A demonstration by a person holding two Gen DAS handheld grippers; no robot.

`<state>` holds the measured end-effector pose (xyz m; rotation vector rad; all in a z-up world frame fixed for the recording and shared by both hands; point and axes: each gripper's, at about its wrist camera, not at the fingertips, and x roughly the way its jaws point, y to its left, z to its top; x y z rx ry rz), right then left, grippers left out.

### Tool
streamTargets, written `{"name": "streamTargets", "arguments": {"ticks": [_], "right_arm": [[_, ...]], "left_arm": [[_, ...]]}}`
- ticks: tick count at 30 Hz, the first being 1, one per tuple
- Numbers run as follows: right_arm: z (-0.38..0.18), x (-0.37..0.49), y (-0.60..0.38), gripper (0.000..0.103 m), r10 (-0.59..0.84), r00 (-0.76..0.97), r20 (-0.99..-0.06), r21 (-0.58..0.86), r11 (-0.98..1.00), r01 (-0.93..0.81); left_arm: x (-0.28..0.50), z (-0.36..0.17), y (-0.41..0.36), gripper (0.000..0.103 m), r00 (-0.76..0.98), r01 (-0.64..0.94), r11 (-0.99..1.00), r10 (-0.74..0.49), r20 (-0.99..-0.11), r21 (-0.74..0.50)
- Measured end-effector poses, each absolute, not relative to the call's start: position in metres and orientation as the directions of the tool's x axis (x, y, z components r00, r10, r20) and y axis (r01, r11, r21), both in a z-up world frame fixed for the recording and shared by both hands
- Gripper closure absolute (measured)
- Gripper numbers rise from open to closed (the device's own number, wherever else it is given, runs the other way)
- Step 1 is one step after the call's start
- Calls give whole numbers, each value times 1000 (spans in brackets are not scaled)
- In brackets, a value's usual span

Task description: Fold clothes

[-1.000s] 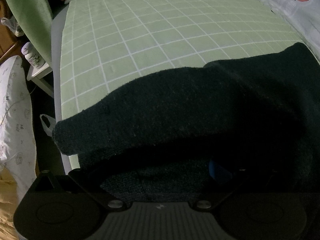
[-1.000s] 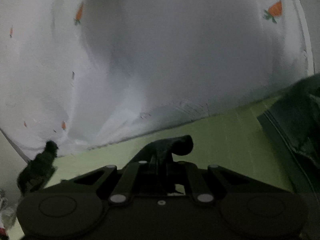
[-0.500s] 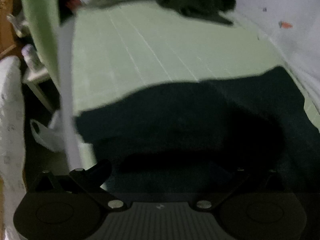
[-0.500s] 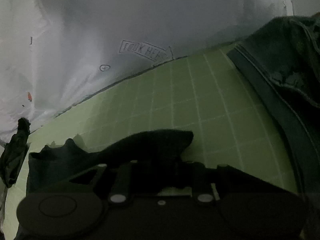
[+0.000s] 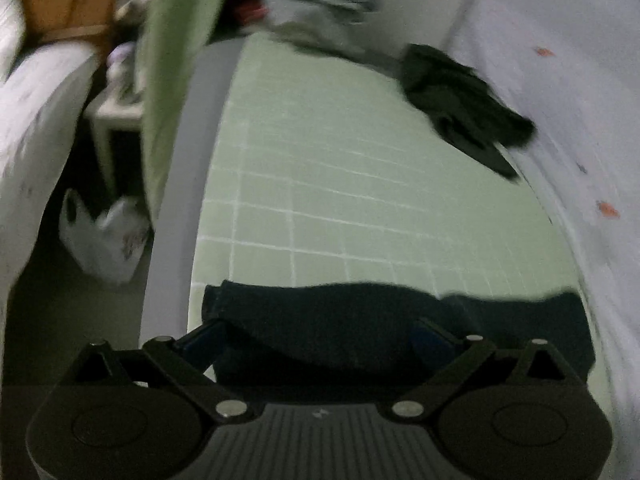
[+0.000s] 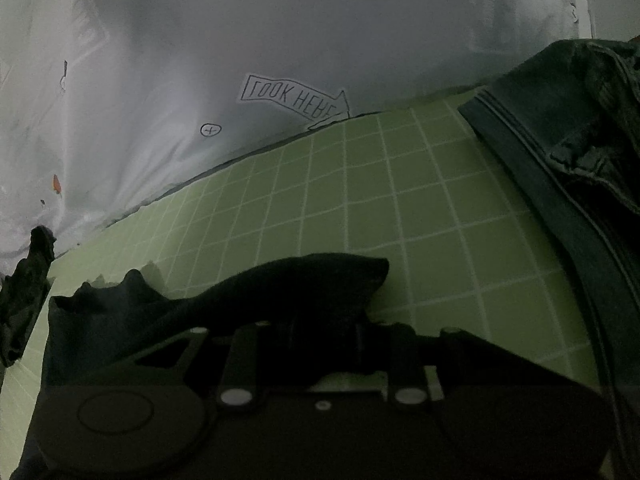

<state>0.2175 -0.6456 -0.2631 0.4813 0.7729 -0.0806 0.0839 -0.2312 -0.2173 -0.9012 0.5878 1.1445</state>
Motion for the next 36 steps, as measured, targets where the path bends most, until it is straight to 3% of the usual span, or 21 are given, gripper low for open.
{"name": "streamTargets", "arguments": {"ticks": [1, 2, 3, 5, 9, 11, 15, 17, 19, 23, 25, 30, 32, 33, 34, 36], "right_arm": [[-263, 217, -645, 78, 102, 719, -687, 386, 890, 243], [-264, 217, -645, 81, 105, 721, -685, 389, 889, 241], [-264, 216, -646, 89, 113, 724, -681, 398, 886, 237], [-263, 214, -649, 94, 128, 737, -663, 419, 879, 225], [-251, 211, -649, 95, 109, 777, -621, 406, 892, 200], [-248, 213, -647, 95, 101, 780, -618, 389, 901, 191], [-252, 217, -646, 91, 89, 749, -657, 378, 898, 225], [-252, 216, -649, 80, 83, 745, -662, 382, 892, 241], [-251, 214, -651, 58, 69, 747, -661, 376, 892, 249], [-250, 213, -659, 45, 78, 755, -651, 410, 873, 263], [-253, 216, -660, 31, 82, 746, -661, 429, 857, 287], [-264, 220, -660, 25, 126, 736, -666, 490, 817, 303], [-266, 223, -657, 43, 133, 739, -660, 490, 822, 290], [-267, 226, -656, 71, 141, 738, -660, 493, 823, 283], [-269, 228, -655, 92, 144, 734, -663, 499, 817, 290], [-270, 229, -652, 95, 141, 748, -648, 515, 805, 295]], "left_arm": [[84, -219, -229, 61, 313, -947, 107, 514, -799, -302], [84, -221, -226, 87, 297, -950, 75, 513, -805, -303], [83, -218, -228, 88, 298, -949, 64, 510, -807, -310], [81, -211, -235, 94, 301, -947, 52, 496, -814, -318], [77, -189, -256, 93, 328, -944, 119, 439, -837, -307], [76, -192, -260, 85, 311, -950, 144, 409, -858, -276], [68, -215, -258, 79, 270, -963, 97, 318, -909, -252], [64, -217, -259, 72, 288, -958, 89, 299, -910, -274], [68, -210, -262, 66, 260, -963, 149, 316, -912, -223], [70, -195, -265, 61, 252, -957, 230, 351, -902, -178], [70, -188, -262, 60, 246, -956, 246, 376, -893, -160], [83, -175, -241, 47, 264, -942, 307, 414, -871, -139], [93, -173, -232, 42, 265, -928, 354, 415, -870, -114], [100, -174, -227, 40, 262, -917, 387, 411, -873, -94], [108, -175, -224, 38, 263, -901, 426, 404, -876, -74], [122, -177, -217, 37, 265, -867, 497, 385, -884, -44]]}}
